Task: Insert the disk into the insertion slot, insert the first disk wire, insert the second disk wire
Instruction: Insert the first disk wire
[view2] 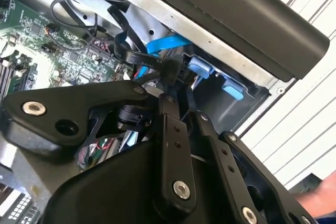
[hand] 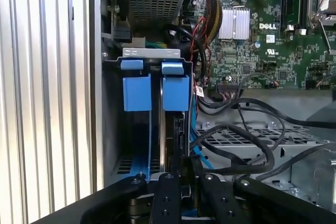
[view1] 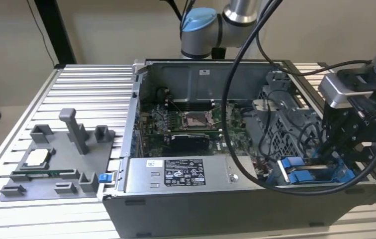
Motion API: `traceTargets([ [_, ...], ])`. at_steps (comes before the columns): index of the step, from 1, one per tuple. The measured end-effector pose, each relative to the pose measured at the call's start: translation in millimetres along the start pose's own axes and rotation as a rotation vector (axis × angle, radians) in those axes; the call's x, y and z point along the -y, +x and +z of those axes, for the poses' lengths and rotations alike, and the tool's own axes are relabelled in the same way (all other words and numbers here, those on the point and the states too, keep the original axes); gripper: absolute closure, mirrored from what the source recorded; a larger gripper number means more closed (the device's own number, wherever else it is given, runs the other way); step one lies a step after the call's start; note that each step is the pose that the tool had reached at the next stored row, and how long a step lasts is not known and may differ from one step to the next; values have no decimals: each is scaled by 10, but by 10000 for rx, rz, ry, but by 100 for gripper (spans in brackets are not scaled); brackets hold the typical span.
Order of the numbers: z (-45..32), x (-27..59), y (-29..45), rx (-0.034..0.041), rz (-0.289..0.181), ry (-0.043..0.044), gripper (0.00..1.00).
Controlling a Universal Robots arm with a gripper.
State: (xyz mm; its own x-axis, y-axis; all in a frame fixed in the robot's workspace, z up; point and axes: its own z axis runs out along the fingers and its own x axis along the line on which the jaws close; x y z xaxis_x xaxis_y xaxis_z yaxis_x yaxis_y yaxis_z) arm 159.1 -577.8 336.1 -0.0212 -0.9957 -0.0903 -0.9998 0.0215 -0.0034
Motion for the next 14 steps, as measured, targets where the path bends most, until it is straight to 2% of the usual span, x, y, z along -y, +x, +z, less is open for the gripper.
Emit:
traceTargets([
  [4,36,-12,4,-10,-7,60,100],
  [10,61,-19,6,9,-5,62,100],
  [11,55,-20,6,17,-4,63,0],
  [14,-44,-20,-4,3,-7,63,0],
])
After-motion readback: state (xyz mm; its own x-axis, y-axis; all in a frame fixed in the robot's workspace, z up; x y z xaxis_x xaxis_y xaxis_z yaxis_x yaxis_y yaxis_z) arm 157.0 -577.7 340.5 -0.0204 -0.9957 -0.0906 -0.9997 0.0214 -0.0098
